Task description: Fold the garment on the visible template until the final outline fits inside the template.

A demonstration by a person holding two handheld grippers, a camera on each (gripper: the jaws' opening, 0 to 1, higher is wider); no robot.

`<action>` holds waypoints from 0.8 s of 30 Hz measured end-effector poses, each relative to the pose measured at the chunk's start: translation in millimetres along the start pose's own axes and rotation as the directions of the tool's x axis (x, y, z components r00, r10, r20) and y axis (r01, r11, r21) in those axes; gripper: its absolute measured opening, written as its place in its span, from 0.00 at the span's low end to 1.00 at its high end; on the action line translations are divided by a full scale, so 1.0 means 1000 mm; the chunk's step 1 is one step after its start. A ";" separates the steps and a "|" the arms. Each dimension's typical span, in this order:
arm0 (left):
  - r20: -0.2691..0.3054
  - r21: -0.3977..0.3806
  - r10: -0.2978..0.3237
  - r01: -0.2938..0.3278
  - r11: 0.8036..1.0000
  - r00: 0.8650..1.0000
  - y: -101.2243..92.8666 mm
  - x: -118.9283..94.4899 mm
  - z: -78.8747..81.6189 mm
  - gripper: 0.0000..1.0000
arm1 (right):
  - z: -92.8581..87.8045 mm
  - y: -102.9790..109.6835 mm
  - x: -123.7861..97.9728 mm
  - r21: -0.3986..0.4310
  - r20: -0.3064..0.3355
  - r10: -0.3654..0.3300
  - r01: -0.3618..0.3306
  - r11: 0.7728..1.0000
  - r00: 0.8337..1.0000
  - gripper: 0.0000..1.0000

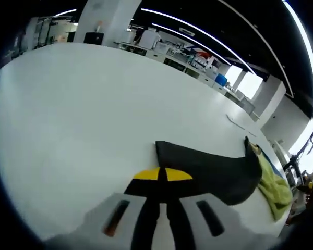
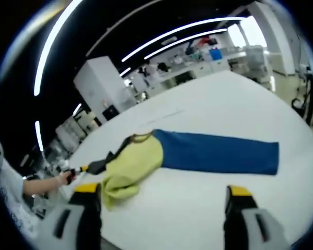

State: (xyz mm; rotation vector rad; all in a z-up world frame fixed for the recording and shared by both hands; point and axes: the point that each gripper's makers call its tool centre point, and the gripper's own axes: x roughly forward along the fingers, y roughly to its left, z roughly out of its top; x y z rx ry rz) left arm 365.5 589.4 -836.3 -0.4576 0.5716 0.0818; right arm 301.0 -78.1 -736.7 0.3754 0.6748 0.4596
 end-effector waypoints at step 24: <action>0.060 -0.037 0.115 -0.113 0.993 0.992 0.052 -0.014 0.024 0.00 | 0.000 0.004 0.000 0.008 0.005 0.010 -0.010 1.000 1.000 0.99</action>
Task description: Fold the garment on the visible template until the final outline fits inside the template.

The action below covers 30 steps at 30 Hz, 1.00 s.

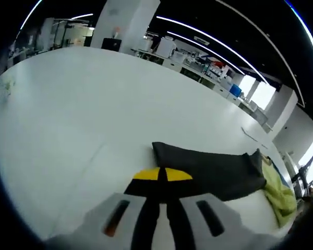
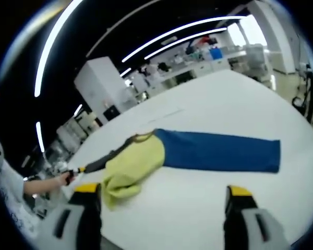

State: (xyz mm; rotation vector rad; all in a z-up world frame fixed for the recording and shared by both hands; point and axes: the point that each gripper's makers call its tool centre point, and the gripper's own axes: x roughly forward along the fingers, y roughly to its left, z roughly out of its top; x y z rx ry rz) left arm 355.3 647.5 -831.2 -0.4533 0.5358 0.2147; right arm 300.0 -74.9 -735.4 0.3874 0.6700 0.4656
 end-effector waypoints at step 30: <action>-0.028 0.024 0.057 -0.056 0.998 0.998 0.009 -0.011 -0.013 0.00 | -0.014 0.002 0.002 0.036 0.019 0.015 -0.016 0.999 1.000 0.99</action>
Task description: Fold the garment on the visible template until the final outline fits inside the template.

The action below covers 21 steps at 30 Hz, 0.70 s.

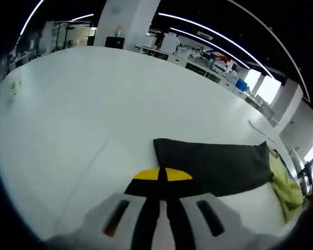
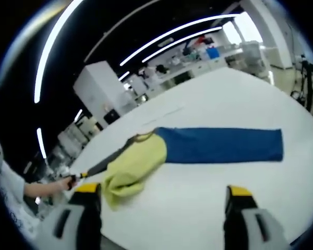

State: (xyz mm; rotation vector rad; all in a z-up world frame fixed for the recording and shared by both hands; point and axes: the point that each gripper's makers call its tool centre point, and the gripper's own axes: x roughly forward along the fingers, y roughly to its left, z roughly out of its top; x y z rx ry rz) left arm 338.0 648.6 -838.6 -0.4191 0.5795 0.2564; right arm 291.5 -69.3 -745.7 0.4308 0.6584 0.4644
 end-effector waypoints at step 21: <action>0.064 0.192 -0.256 0.240 0.952 0.965 -0.061 -0.031 0.018 0.58 | 0.003 0.028 0.015 0.004 0.049 0.069 -0.069 0.998 0.996 0.97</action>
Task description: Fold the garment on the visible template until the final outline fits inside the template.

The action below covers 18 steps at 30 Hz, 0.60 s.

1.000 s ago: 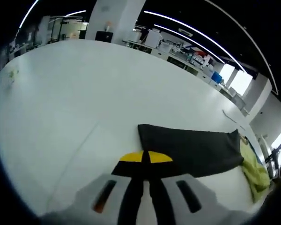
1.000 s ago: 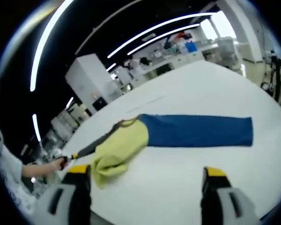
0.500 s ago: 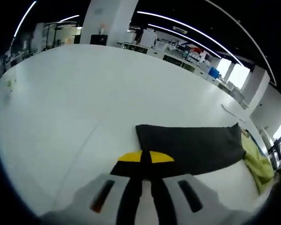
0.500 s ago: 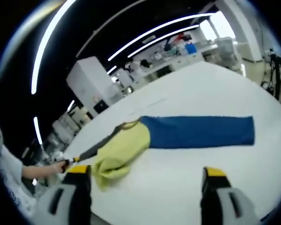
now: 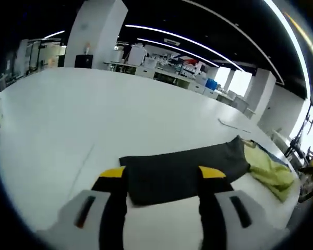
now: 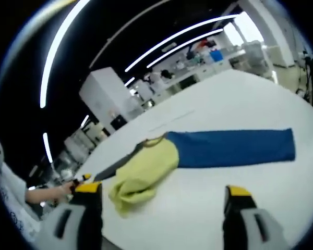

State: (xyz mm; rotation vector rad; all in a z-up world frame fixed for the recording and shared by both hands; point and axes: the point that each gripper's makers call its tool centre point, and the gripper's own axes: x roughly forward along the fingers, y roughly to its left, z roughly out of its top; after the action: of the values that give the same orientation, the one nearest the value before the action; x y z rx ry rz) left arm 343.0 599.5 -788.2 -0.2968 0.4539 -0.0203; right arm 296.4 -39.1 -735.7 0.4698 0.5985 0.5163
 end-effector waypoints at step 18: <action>-0.056 0.307 -0.463 0.456 0.835 0.885 -0.189 -0.033 0.011 0.76 | 0.035 0.054 0.010 -0.112 0.088 0.094 -0.084 0.990 0.992 0.97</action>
State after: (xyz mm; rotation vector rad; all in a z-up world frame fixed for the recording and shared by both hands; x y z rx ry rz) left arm 326.7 424.6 -710.2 -0.0864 0.3421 -0.5591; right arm 308.4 -0.9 -684.2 0.4166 0.4589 0.6051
